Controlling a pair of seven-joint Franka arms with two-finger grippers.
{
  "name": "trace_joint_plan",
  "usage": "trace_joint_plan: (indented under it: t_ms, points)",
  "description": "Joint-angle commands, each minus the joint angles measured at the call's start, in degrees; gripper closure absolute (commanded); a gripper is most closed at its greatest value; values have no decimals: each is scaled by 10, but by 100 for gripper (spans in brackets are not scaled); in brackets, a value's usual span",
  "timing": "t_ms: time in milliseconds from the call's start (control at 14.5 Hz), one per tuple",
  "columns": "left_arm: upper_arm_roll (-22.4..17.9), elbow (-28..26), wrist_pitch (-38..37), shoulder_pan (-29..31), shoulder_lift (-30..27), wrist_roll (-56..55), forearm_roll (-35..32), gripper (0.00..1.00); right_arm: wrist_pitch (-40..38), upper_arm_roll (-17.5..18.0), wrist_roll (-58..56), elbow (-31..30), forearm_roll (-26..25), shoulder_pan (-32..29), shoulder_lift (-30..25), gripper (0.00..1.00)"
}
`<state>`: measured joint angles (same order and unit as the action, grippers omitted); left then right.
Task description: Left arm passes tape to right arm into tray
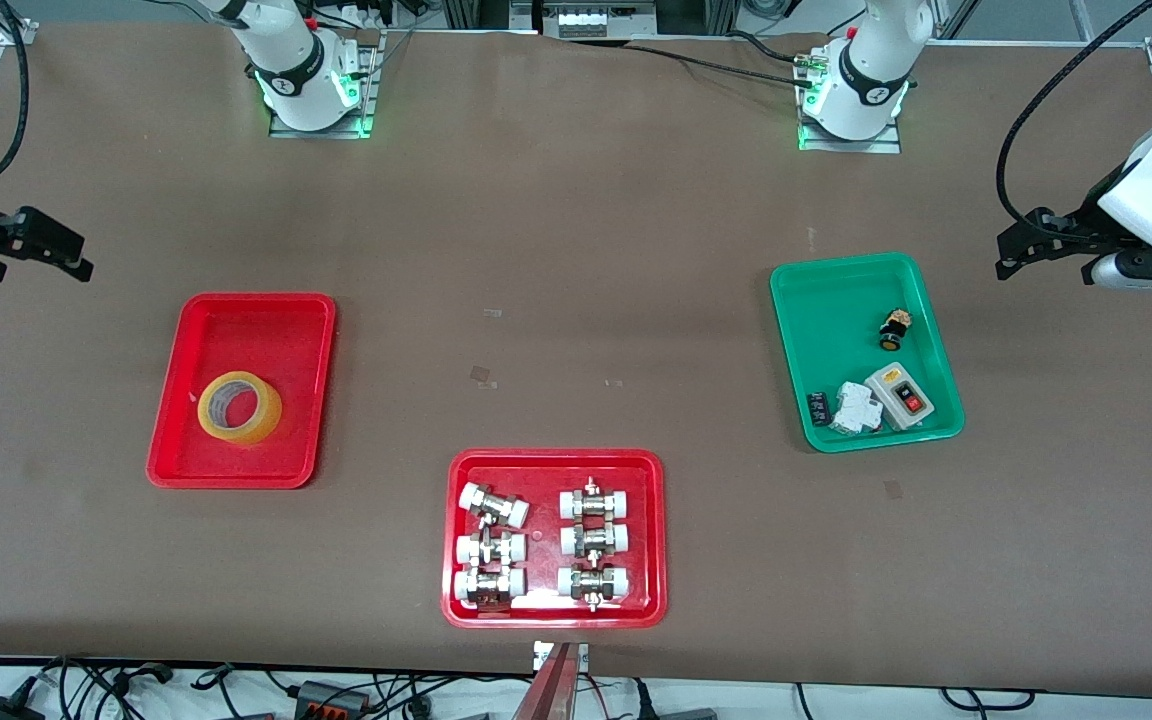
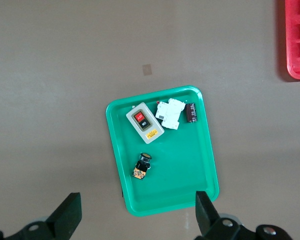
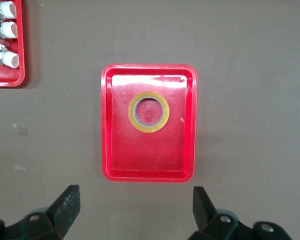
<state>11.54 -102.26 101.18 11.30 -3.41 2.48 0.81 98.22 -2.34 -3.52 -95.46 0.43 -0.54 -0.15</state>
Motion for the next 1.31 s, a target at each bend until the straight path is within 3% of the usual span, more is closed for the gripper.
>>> trace_joint_plan:
  t_ms: [0,1239]
  points:
    - [2,-7,7,0,-6,-4,9,0,26,-1,2,-37,-27,5,-28,0]
    - [2,-7,6,0,-7,-4,10,0,-14,-3,11,-47,7,5,-49,0]
